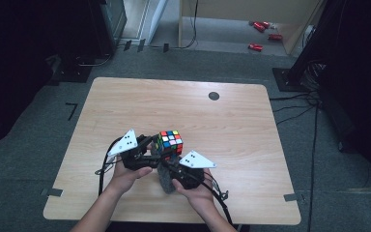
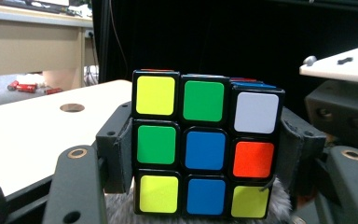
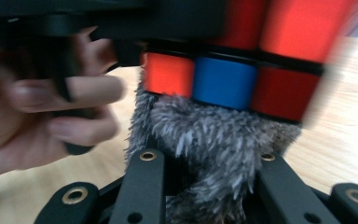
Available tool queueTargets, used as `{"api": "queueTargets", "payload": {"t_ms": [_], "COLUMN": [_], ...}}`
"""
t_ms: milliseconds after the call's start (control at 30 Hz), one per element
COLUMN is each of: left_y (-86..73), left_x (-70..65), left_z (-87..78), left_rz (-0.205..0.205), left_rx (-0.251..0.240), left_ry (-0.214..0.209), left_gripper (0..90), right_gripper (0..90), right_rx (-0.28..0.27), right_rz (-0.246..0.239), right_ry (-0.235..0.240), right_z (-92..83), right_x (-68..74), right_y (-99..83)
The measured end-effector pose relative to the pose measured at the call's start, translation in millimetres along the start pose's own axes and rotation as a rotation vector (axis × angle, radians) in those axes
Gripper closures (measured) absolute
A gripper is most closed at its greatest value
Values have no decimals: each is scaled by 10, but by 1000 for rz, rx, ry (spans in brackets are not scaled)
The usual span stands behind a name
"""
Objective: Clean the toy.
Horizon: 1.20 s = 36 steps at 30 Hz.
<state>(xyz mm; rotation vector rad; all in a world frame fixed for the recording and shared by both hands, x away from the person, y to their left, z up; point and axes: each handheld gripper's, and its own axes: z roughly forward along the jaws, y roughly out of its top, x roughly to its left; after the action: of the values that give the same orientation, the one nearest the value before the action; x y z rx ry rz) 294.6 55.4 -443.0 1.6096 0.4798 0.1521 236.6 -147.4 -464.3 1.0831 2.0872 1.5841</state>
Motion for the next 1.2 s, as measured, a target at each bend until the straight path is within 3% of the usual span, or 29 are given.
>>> {"api": "queueTargets", "payload": {"t_ms": [67,167,300,400,567,700,833,933,1100,1200], "left_y": [5,34,37,9,-25,15,28,19,8,31], "left_x": [9,39,44,17,-9,43,66,26,4,53], "left_z": [-22,-67,-71,-21,21,-62,-100,-54,-30,-92], "left_rz": [1,-13,-13,-18,-10,-13,-24,-22,-16,-26], "left_rx": [-6,-31,-30,-14,3,-19,-25,-18,-5,-21], "left_ry": [-1,6,12,5,-8,7,16,-1,-14,0], "left_gripper": [357,358,358,358,357,358,358,358,357,357], "right_gripper": [758,758,759,759,757,758,758,759,757,758], "right_rx": [4,-11,-24,-8,26,-1,-25,-17,-1,-9], "right_rz": [-9,23,46,49,50,71,98,91,76,92], "right_ry": [-4,-30,-69,-56,4,-5,-48,-50,0,1], "right_z": [-10,-78,-146,-88,-5,-64,-116,-87,-29,-71], "right_x": [-17,-155,-281,-235,-60,-177,-310,-249,-104,-144], "right_y": [4,35,46,20,-3,29,30,20,12,33]}}
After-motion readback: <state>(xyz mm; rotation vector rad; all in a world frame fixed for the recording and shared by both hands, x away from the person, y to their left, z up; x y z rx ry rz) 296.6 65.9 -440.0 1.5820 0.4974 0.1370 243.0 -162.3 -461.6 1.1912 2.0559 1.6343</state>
